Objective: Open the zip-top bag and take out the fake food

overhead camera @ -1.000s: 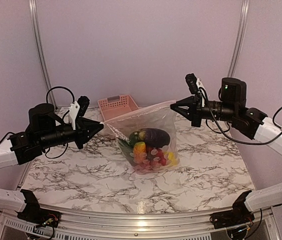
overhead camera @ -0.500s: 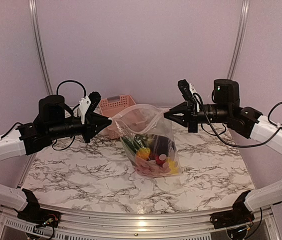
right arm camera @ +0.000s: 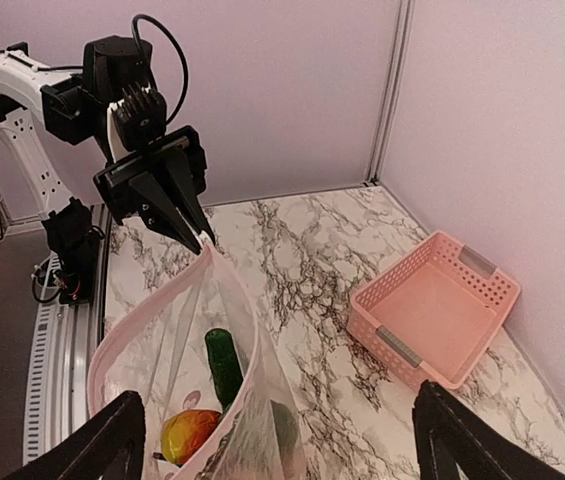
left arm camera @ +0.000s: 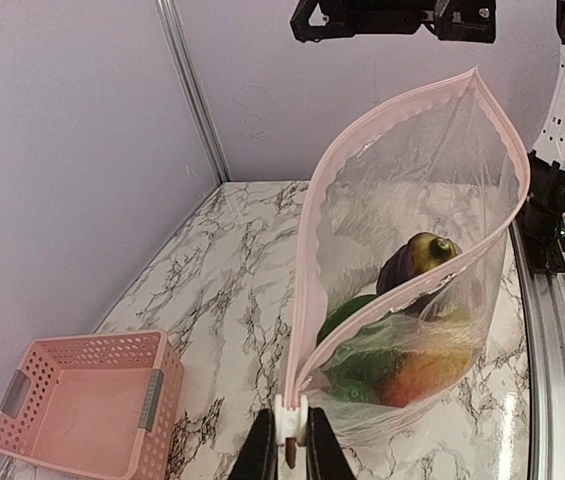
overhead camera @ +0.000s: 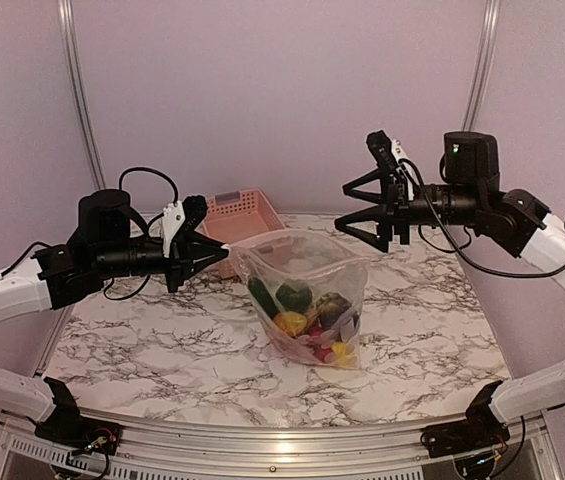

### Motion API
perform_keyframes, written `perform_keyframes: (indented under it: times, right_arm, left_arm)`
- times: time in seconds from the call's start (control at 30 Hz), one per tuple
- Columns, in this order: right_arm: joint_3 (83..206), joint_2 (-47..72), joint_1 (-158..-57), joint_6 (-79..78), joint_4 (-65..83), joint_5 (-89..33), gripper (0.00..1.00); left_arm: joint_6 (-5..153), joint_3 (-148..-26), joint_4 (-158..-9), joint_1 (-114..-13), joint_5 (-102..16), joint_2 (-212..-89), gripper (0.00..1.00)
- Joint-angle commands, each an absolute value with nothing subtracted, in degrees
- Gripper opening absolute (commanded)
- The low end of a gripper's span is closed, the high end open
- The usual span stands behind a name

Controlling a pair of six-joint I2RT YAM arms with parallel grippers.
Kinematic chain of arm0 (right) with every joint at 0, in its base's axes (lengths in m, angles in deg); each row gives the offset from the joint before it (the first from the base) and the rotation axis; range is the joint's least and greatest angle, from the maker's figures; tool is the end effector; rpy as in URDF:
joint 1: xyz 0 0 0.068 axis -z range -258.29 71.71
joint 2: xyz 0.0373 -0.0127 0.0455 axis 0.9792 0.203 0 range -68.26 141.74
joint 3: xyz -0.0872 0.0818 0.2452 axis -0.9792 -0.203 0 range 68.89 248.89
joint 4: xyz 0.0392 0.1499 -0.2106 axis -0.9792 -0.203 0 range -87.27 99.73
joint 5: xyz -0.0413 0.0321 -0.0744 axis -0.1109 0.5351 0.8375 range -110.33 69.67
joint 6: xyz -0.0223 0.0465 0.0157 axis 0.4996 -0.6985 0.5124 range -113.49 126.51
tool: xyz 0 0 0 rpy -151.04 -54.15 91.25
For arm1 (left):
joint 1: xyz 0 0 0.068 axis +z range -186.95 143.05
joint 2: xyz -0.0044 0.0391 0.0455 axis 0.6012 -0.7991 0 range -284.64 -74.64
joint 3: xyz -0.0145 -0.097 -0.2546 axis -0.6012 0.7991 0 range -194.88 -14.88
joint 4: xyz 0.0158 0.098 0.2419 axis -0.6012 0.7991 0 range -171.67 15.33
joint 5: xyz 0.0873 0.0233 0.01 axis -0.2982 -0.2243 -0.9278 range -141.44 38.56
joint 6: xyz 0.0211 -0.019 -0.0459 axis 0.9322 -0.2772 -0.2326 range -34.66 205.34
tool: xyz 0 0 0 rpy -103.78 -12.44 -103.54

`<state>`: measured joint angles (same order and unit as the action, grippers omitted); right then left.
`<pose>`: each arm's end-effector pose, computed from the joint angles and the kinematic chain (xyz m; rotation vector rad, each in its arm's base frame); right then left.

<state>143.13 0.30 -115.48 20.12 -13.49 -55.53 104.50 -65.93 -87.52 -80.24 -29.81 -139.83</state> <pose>0.1944 0.1733 0.4121 -1.1872 1.4932 0.8553 0.1857 -0.1929 0.3360 1.1368 1.3261 -0.6333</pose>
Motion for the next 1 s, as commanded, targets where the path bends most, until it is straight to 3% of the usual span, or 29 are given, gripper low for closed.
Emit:
perform_keyframes:
  times: [0.0, 0.07, 0.37, 0.7, 0.97]
  right_arm:
    - [149.61, 0.65, -115.82, 21.07, -19.23, -53.85, 0.91]
    - [150.99, 1.43, -115.87, 19.45, -19.63, -54.09, 0.91]
    - [162.09, 10.87, -121.55, 21.52, -31.82, -49.58, 0.68]
    - [171.16, 17.83, -129.01, 21.21, -42.70, -42.82, 0.61]
    - [171.36, 19.88, -130.40, 19.06, -45.52, -34.79, 0.60]
  left_arm:
    - [106.98, -67.82, -85.34, -80.47, -28.76, -138.37, 0.05]
    - [107.31, -68.02, -85.02, -80.56, -28.58, -138.52, 0.04]
    - [108.48, -69.98, -83.78, -82.12, -28.55, -140.43, 0.04]
    - [110.55, -73.82, -81.76, -84.22, -30.19, -143.85, 0.04]
    - [110.74, -74.80, -81.76, -84.65, -30.17, -144.67, 0.04]
